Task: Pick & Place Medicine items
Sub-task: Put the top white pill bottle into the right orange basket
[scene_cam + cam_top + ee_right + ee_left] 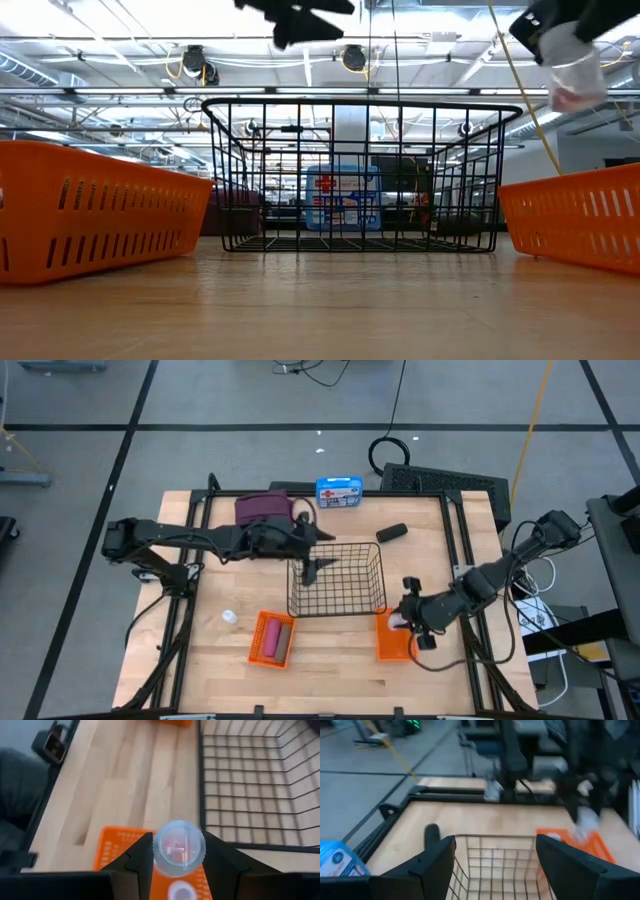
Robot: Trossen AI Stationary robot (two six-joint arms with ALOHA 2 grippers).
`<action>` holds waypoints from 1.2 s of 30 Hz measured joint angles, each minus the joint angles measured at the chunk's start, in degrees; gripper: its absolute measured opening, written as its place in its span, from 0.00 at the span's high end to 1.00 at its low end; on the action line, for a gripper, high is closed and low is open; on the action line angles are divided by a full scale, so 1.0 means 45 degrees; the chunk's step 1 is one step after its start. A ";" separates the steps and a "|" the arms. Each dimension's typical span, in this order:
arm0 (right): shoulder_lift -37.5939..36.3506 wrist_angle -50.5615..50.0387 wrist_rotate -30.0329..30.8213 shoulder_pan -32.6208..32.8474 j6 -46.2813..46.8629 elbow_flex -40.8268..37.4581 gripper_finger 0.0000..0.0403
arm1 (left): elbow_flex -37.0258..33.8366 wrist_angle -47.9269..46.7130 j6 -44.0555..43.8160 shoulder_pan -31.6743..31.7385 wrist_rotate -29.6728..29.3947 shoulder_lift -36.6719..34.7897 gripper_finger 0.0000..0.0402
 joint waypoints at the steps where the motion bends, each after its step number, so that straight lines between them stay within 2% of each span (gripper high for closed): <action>1: 0.0020 0.0218 -0.0005 0.0129 0.0008 -0.0144 0.69 | -0.0331 0.0718 -0.0367 0.0128 -0.0011 -0.0087 0.29; 5: 0.0027 0.0689 0.0337 0.0522 0.0252 -0.0720 0.69 | -0.1194 0.1981 -0.1489 0.0381 -0.0014 -0.0281 0.29; 14: 0.0013 0.2742 0.0629 0.0422 -0.0121 -0.2426 0.69 | -0.1312 0.1913 -0.1826 0.0284 -0.0007 -0.0276 0.29; 19: 0.0020 0.4845 0.0289 -0.0059 -0.0983 -0.3440 0.69 | -0.1312 0.2065 -0.1790 0.0223 -0.0012 -0.0276 0.30; 21: 0.0023 0.5139 -0.0065 -0.0277 -0.1022 -0.3766 0.69 | -0.1312 0.2020 -0.1786 0.0227 -0.0012 -0.0276 0.31; 36: 0.0018 0.6550 -0.0087 -0.0822 -0.1582 -0.5251 0.69 | -0.1312 0.2045 -0.1756 0.0228 -0.0012 -0.0276 0.30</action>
